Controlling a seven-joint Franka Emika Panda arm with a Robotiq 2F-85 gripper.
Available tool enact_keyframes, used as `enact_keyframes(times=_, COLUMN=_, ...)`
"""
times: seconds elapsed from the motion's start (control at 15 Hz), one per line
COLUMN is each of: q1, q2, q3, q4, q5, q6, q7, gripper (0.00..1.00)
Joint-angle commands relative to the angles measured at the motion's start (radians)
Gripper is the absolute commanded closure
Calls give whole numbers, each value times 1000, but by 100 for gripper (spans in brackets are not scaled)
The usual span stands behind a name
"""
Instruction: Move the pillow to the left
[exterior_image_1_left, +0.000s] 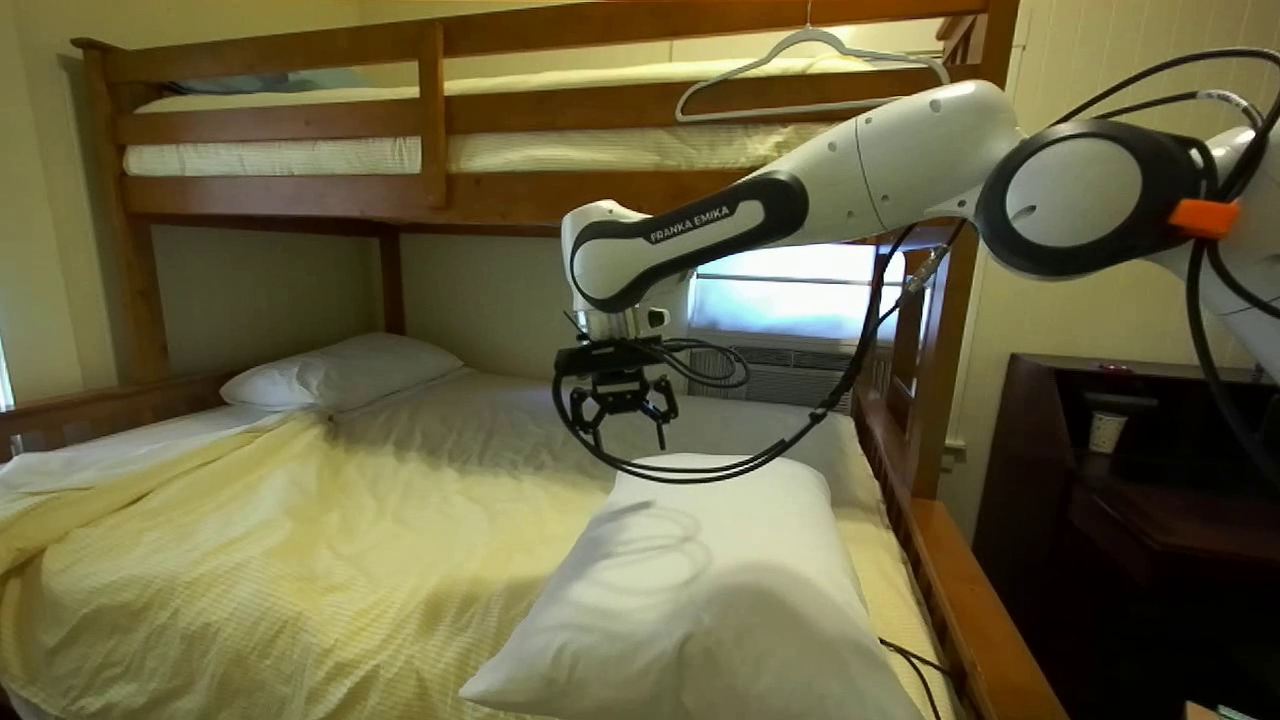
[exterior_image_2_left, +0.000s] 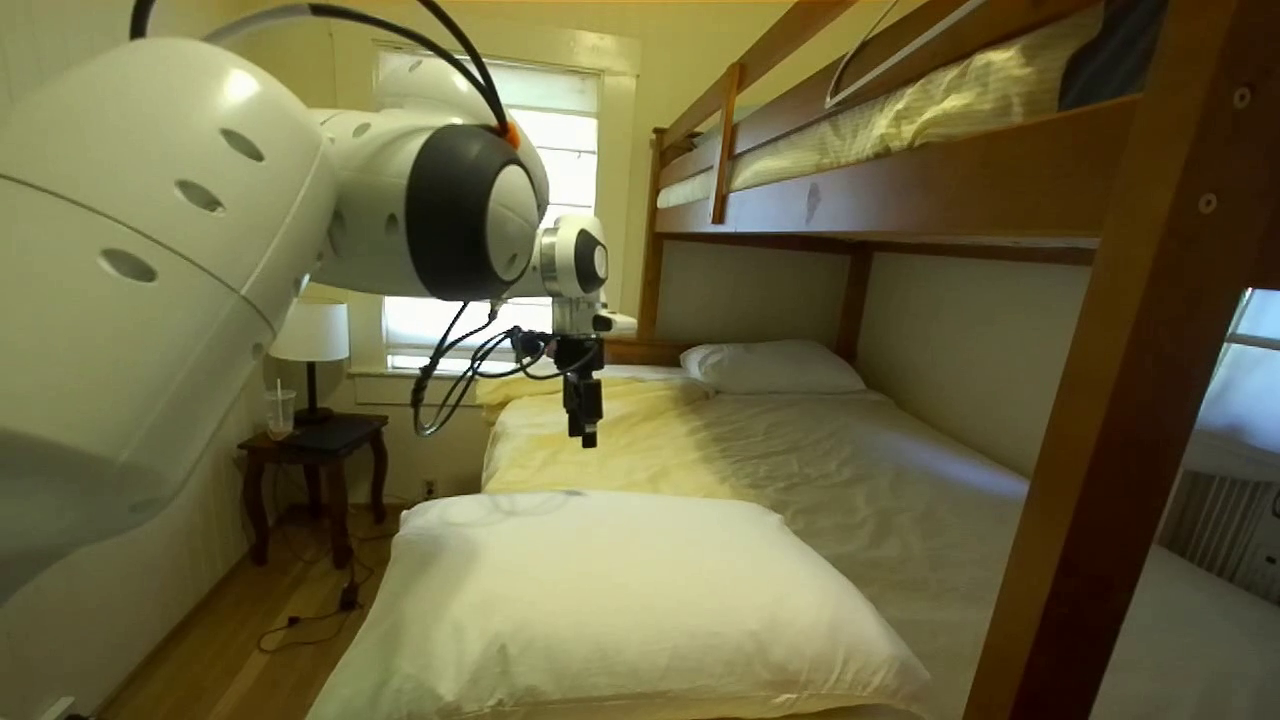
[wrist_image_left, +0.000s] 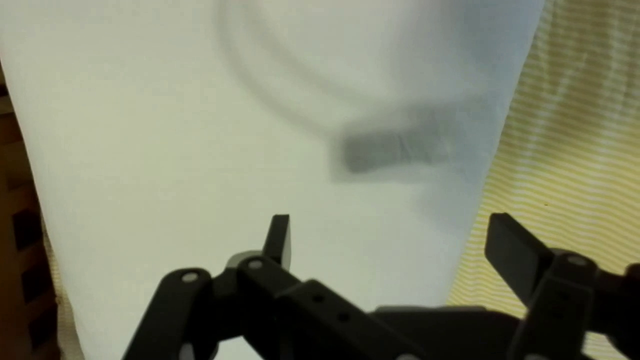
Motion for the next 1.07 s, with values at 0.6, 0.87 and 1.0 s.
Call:
enact_keyframes(times=0.6, q1=14, q2=274, q3=-63, q4=236, q5=74, q6=-34, q7=-20, gripper=40)
enact_keyframes(times=0.87, q1=17, q2=334, q3=-62, q4=290, q5=80, q6=-73, q7=-34, gripper=67)
enact_keyframes(times=1.0, q1=18, q2=353, q3=-60, q4=315, q5=82, q6=-95, q7=-39, gripper=81)
